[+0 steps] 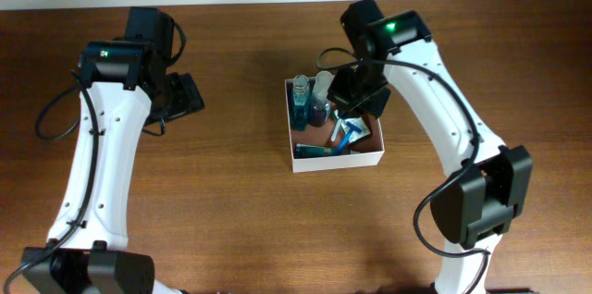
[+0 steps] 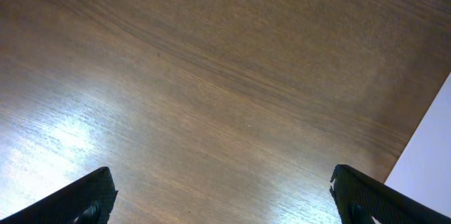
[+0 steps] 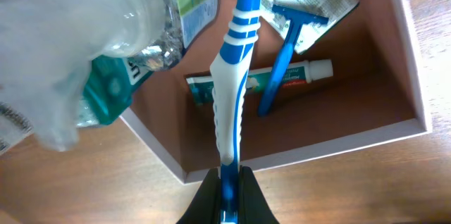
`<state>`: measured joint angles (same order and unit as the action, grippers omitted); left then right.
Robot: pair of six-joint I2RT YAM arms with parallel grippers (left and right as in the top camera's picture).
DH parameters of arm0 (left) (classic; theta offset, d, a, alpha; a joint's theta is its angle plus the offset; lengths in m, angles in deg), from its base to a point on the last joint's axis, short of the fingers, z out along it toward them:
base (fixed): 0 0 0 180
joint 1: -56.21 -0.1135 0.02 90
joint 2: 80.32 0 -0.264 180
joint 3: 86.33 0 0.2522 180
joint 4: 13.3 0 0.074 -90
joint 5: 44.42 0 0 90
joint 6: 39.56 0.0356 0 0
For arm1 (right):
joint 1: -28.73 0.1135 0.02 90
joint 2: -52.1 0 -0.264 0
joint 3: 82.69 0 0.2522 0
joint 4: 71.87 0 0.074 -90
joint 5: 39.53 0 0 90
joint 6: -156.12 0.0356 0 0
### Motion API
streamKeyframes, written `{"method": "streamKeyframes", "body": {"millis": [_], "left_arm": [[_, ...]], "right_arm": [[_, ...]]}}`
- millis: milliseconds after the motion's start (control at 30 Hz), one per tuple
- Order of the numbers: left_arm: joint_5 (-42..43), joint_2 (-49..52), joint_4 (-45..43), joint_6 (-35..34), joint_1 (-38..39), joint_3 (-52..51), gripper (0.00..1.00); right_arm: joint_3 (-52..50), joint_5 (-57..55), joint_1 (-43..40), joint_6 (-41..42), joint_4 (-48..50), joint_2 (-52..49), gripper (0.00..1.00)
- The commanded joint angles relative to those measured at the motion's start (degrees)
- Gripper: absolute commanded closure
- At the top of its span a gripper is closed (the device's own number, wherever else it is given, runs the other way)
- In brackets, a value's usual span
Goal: Pack container
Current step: 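Lower the toothbrush into the box and open the right gripper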
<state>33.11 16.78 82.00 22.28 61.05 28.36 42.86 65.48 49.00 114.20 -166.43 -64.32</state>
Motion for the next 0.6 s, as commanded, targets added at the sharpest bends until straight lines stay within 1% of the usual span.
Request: {"method": "streamKeyframes", "body": {"millis": [0,233,267,333,367,567], "left_arm": [[-0.4,0.4,-0.1,-0.5,-0.1,-0.2,0.01],[-0.4,0.4,-0.1,-0.5,-0.1,-0.2,0.01],[-0.4,0.4,-0.1,-0.5,-0.1,-0.2,0.01],[-0.4,0.4,-0.1,-0.5,-0.1,-0.2,0.01],[-0.4,0.4,-0.1,-0.5,-0.1,-0.2,0.01],[-0.4,0.4,-0.1,-0.5,-0.1,-0.2,0.01]], "right_arm": [[-2.6,-1.0,0.7,2.2,1.2,0.6,0.96],[-5.7,-2.4,0.7,2.4,3.5,0.6,0.96],[-5.7,-2.8,0.7,2.4,3.5,0.6,0.94],[-5.7,-3.3,0.7,2.4,3.7,0.6,0.8],[-5.7,-3.3,0.7,2.4,3.7,0.6,0.77],[-5.7,-4.8,0.6,2.4,3.9,0.6,0.7]]}}
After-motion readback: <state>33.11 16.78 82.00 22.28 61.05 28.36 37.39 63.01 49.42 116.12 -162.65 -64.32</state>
